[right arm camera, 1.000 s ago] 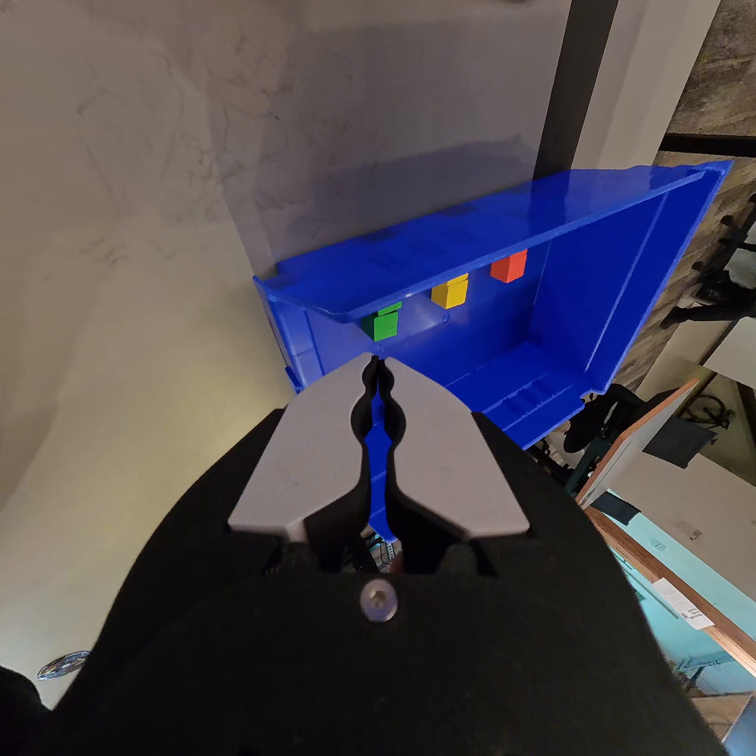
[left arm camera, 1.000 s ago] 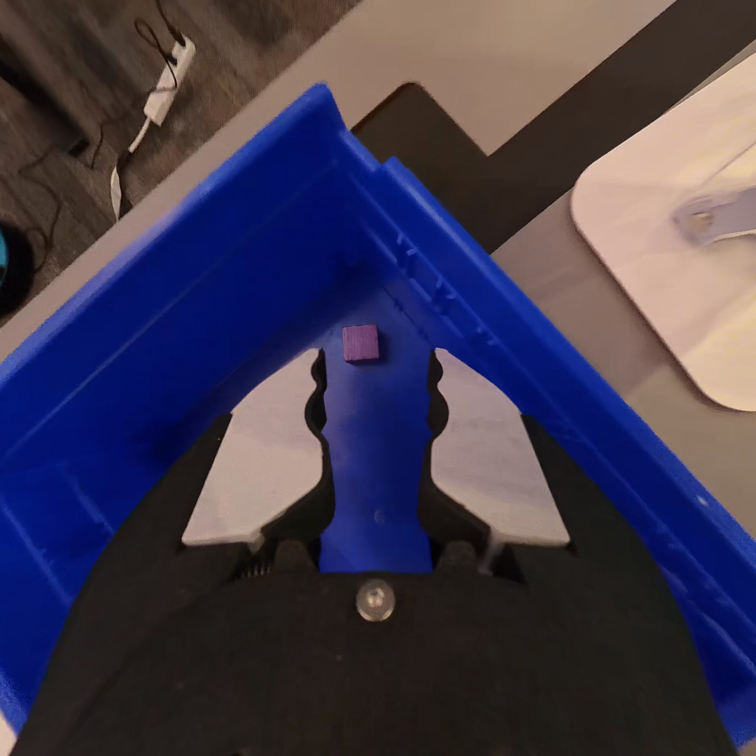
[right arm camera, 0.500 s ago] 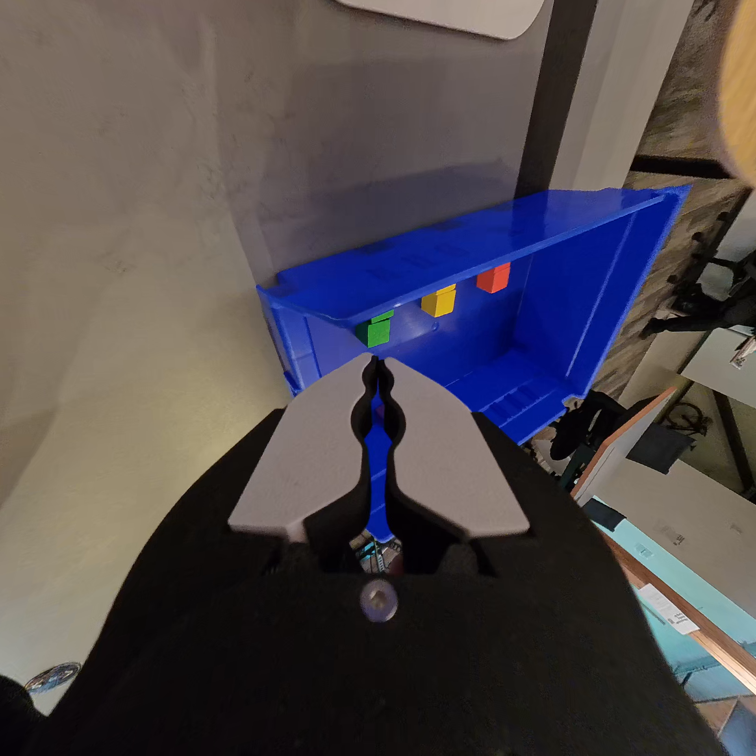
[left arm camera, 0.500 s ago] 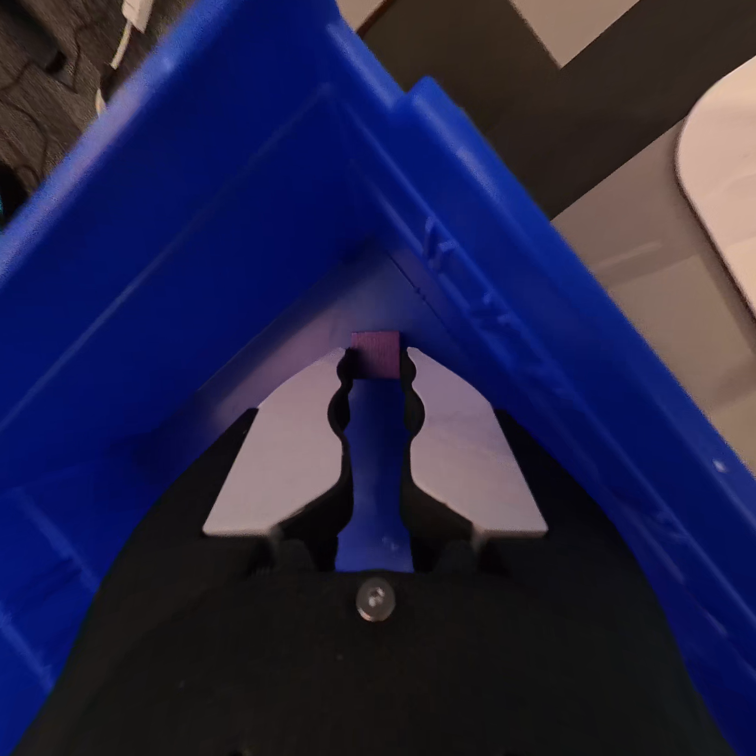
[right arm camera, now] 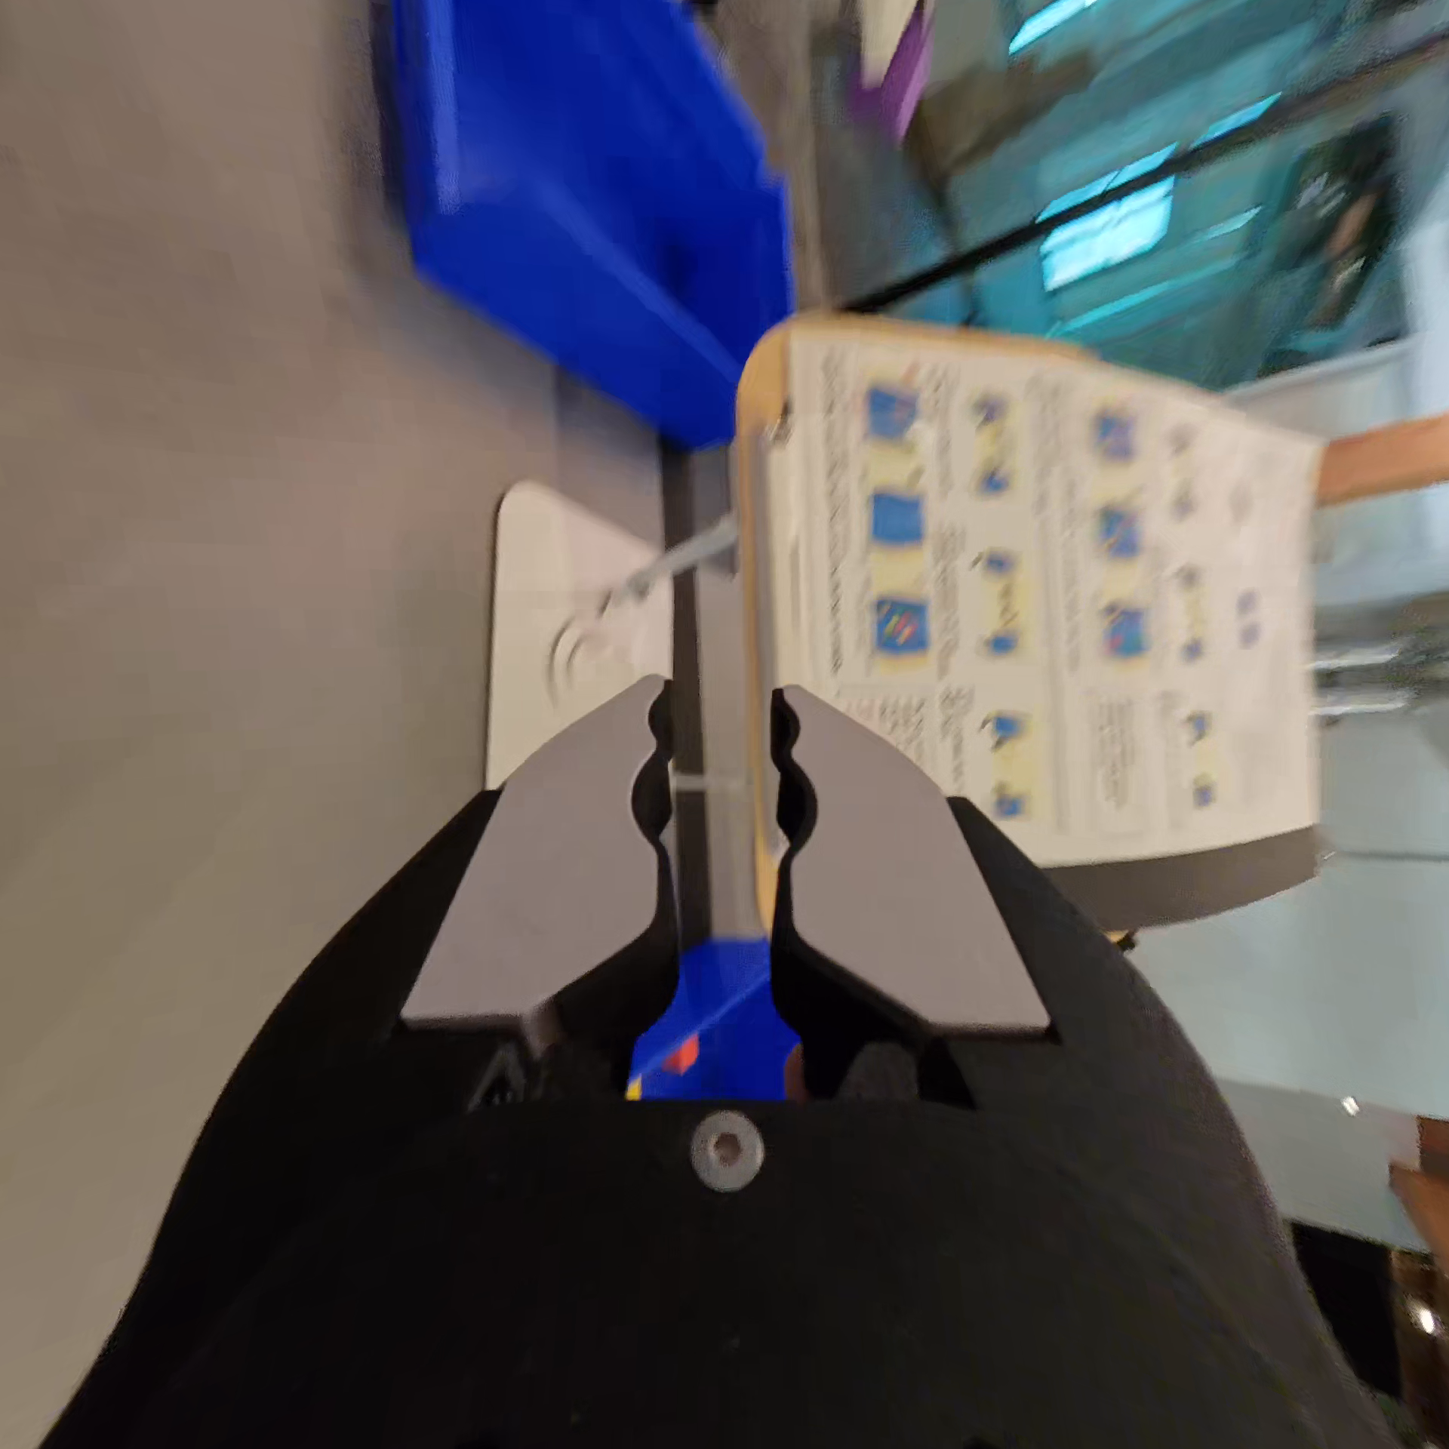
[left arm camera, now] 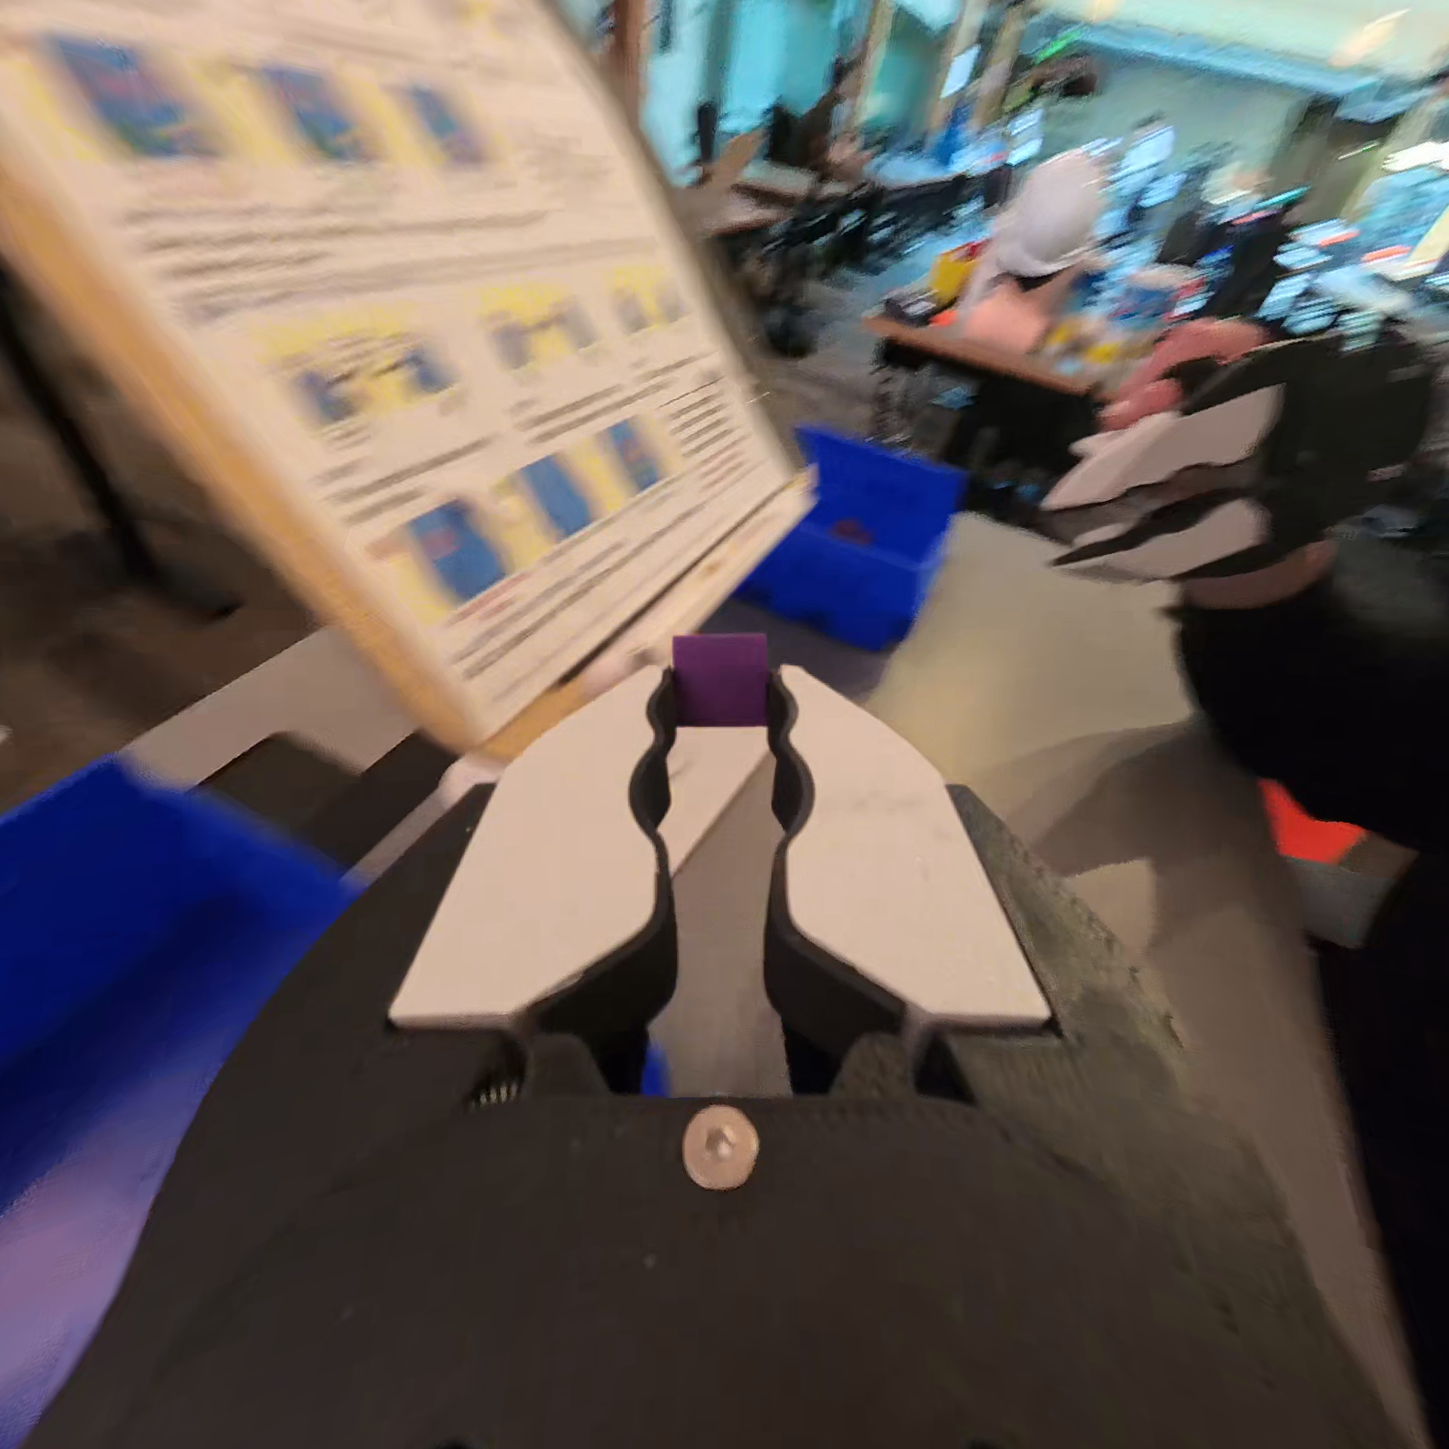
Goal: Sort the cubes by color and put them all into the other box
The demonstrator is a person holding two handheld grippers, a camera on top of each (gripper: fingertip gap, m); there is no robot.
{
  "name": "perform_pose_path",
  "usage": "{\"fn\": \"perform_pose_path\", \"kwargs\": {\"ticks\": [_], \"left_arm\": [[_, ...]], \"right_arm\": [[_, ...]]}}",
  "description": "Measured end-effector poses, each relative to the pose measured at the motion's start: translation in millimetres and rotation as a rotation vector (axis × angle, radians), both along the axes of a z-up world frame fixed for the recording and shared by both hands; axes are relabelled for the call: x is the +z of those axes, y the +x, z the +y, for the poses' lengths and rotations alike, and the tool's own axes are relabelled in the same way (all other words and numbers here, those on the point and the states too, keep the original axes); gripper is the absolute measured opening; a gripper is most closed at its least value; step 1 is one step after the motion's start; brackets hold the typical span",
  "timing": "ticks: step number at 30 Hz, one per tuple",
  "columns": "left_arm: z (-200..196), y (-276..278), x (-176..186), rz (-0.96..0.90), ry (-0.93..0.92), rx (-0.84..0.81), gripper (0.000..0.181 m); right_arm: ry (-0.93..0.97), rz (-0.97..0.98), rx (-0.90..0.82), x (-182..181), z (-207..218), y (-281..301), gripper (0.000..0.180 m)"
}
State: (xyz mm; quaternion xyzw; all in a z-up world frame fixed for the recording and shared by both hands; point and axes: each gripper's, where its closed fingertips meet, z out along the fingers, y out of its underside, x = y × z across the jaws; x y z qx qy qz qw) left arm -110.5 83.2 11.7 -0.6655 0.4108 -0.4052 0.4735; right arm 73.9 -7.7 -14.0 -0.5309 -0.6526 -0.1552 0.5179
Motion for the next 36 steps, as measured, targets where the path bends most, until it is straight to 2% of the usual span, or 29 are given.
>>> {"fn": "perform_pose_path", "kwargs": {"ticks": [1, 3, 6, 10, 13, 18, 25, 36], "left_arm": [[-15.8, 15.6, 7.8, -0.039, 0.001, -0.066, 0.022], [-49.8, 45.0, 24.2, -0.135, -0.012, -0.234, 0.021], [-83.5, 79.7, 39.3, -0.228, -0.026, -0.400, 0.022], [-110.9, 111.1, 58.6, -0.388, -0.087, -0.552, 0.021], [-124.4, 128.4, 62.4, -0.430, -0.121, -0.625, 0.021], [-135.7, 146.0, 64.1, -0.467, -0.147, -0.685, 0.021], [-139.6, 155.1, 62.4, -0.487, -0.176, -0.721, 0.021], [-137.5, 157.2, 59.6, -0.526, -0.246, -0.760, 0.022]], "right_arm": [[0.043, 0.047, 0.034, 11.8, -4.7, -13.2, 0.025], [0.106, 0.141, 0.092, 32.7, -12.5, -35.3, 0.029], [0.182, 0.255, 0.171, 56.2, -22.4, -56.2, 0.032], [0.326, 0.328, 0.206, 79.4, -31.5, -62.5, 0.033], [0.373, 0.320, 0.204, 83.3, -35.6, -58.8, 0.035], [0.404, 0.329, 0.184, 88.0, -32.1, -50.1, 0.039], [0.438, 0.324, 0.192, 86.8, -28.1, -45.9, 0.028], [0.483, 0.302, 0.201, 86.7, -31.2, -42.1, 0.022]]}}
